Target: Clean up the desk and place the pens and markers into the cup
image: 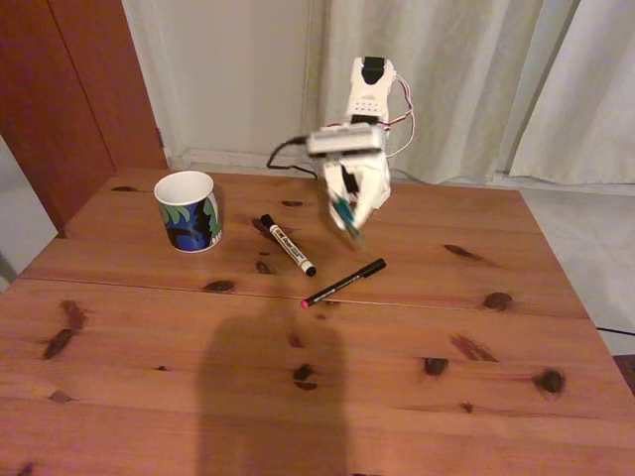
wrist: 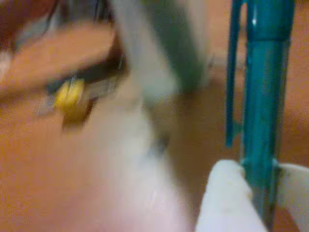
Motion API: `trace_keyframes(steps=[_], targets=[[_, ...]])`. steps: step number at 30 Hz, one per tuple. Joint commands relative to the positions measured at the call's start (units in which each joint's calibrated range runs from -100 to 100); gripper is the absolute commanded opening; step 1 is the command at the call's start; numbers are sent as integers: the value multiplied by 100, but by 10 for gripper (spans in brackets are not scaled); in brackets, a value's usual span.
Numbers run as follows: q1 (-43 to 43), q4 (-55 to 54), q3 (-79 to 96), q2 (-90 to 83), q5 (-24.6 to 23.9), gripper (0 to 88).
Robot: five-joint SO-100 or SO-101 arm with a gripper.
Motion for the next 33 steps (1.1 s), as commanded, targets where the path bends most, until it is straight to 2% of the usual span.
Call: trace_keyframes(steps=[1, 6, 18, 24, 33], targets=[[410, -669, -289, -78, -117, 8], [957, -1108, -569, 302, -264, 8], [2461, -1134, -2706, 2090, -468, 8], [2959, -1134, -3662, 2909, -573, 8], [3506, -1134, -4013, 3149, -541, 8]])
